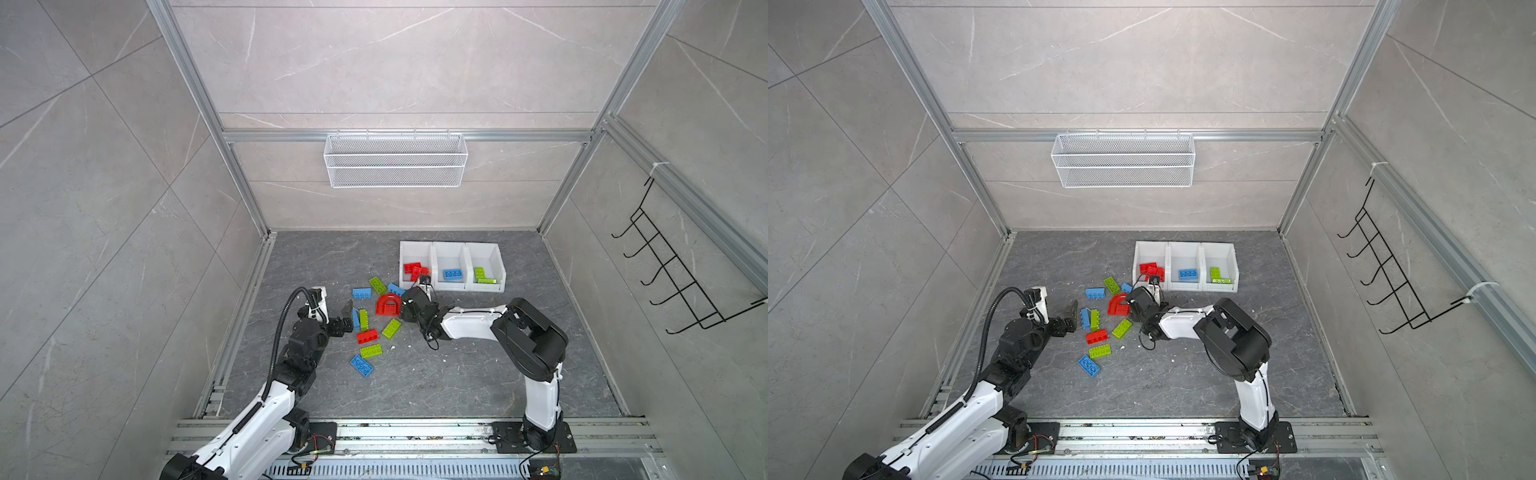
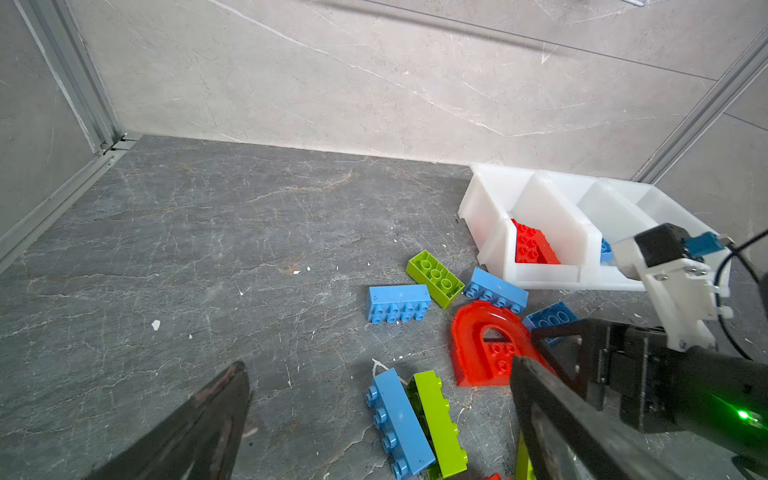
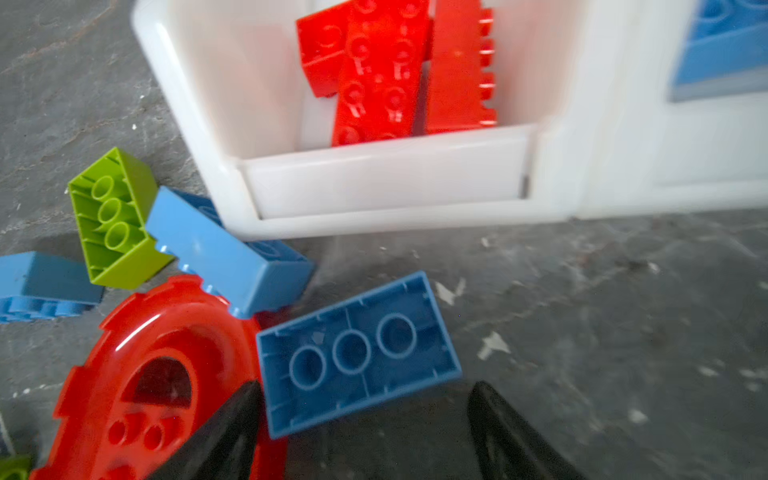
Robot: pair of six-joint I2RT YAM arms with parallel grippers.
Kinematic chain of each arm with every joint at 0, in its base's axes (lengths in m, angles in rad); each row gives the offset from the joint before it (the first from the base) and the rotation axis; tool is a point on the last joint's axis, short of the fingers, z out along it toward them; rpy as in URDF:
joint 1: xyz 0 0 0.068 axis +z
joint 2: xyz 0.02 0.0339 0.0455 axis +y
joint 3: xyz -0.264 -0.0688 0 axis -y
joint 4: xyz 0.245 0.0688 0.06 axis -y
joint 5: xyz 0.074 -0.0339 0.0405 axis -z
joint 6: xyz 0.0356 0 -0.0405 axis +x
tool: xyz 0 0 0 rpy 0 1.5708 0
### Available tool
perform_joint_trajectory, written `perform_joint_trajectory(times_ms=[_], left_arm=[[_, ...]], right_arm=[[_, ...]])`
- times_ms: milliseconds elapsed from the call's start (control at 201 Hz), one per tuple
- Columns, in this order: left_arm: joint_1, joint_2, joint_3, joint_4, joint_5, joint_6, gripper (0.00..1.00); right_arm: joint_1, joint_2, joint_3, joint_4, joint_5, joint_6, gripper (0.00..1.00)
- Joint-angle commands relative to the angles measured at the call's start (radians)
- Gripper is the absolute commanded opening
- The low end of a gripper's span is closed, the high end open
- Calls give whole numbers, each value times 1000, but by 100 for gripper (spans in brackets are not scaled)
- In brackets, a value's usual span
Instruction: Sort the legos into containers by color
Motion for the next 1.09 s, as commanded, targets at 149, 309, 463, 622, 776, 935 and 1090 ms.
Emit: perform_joint_trajectory(times_ms=[149, 309, 463, 622, 776, 935, 1090], left_arm=[[7, -6, -3, 36, 5, -2, 100], [6, -3, -3, 39, 4, -2, 100], [6, -5, -4, 39, 3, 2, 100], [7, -9, -6, 38, -1, 4, 100], [7, -9, -4, 39, 7, 3, 100], [7, -9, -7, 42, 11, 0, 100], [7, -6, -7, 45, 13, -1, 100]], right_arm=[[-7, -206, -142, -76, 17, 16, 92], [-42, -275, -183, -54, -15, -3, 88], [-66, -210, -143, -22, -92, -11, 84], [-67, -116, -57, -43, -108, -31, 85], [-65, -94, -25, -38, -77, -36, 86], [-65, -56, -11, -44, -62, -33, 86], [-78, -13, 5, -45, -64, -26, 86]])
